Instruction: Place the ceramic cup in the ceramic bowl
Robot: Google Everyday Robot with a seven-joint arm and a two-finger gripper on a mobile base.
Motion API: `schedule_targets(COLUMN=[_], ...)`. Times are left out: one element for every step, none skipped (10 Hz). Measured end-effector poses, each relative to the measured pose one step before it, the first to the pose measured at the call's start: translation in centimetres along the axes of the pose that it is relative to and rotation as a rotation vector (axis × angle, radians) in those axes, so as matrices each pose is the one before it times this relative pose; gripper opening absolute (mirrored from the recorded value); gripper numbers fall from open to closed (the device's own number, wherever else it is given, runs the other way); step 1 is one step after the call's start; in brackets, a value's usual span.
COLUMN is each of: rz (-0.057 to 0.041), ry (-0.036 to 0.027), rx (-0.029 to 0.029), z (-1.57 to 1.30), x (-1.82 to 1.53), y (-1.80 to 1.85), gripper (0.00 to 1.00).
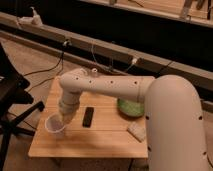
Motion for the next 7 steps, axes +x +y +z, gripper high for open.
schedule_targets(rz=[-0.00010,0.00639,0.00224,0.00332,0.01547,0.02244,0.00226], ry=[-0.02526,-0.04551,-0.01026,0.00337,0.00698,0.01042,-0.00357], rx=[-0.00984,-0.01269,0.00470,-0.00084,0.00393,-0.00974,0.00198], z=[-1.618,-2.038,-0.858,-0.632,-0.372,-0.603,-0.826], x=[-0.286,-0.509,-0.282,-0.206,0.305,0.231,-0.376], y=[0.178,0.194,0.263,0.497,-0.648,-1.027,-0.628], gripper=[0.00,0.04,0.10,0.22,0.26,0.27,0.27])
